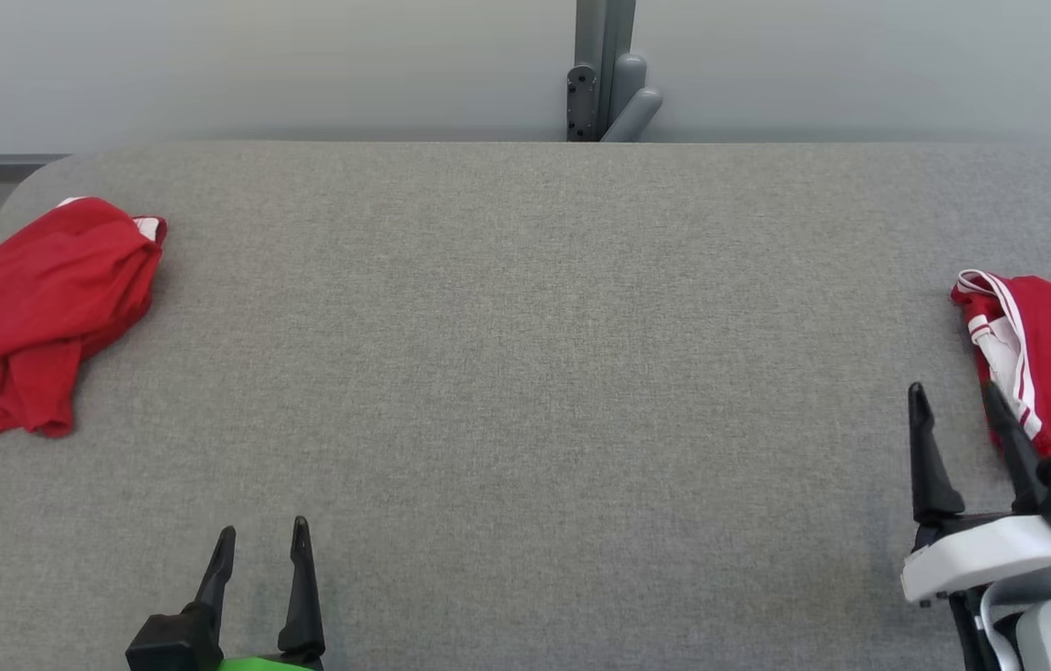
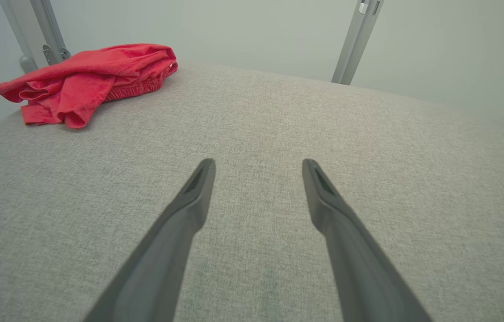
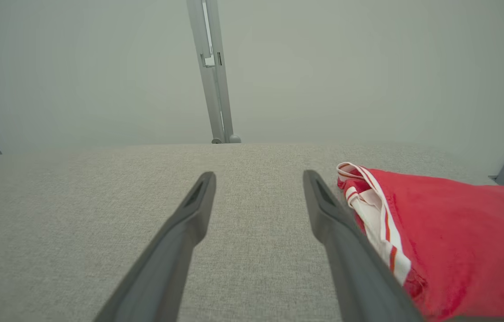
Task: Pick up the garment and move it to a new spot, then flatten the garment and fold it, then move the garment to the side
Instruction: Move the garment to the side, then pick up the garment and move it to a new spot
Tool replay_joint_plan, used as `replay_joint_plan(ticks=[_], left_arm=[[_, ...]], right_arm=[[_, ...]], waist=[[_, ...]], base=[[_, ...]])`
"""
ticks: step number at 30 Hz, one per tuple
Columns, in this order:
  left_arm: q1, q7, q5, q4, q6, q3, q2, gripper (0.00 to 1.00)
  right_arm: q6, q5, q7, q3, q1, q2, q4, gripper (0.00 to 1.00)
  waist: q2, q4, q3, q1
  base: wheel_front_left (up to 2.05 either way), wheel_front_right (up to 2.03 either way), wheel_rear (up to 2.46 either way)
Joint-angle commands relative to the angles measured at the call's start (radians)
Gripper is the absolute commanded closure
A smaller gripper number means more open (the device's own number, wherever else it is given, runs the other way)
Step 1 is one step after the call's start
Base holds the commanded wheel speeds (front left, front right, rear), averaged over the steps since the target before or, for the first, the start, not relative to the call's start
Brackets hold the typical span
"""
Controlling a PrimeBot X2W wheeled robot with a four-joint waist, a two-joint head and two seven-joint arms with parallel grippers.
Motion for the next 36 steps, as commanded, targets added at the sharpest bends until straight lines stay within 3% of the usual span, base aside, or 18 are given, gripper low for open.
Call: replay_joint_plan(ticks=[1,13,36], left_arm=[[0.002,0.000,-0.004,0.008,0.003,0.009,0.002,0.00],[0.035,0.000,0.021,0.018,-0.004,0.018,0.002,0.00],[0.030,0.000,0.016,0.017,-0.024,0.002,0.002,0.00]], right_arm=[[-0.001,-0.020,-0.004,0.010,0.040,0.018,0.000,0.00],[-0.001,-0.072,-0.004,-0.009,0.148,0.084,0.031,0.00],[-0.001,-0.057,-0.004,0.001,0.156,0.094,0.070,0.00]], waist=[[0.0000,-0.015,-0.013,0.0000],[0.0000,-0.034,-0.060,0.0000],[0.0000,-0.030,-0.056,0.0000]], base=[[0.00,0.00,0.00],[0.00,0.00,0.00],[0.00,0.00,0.00]])
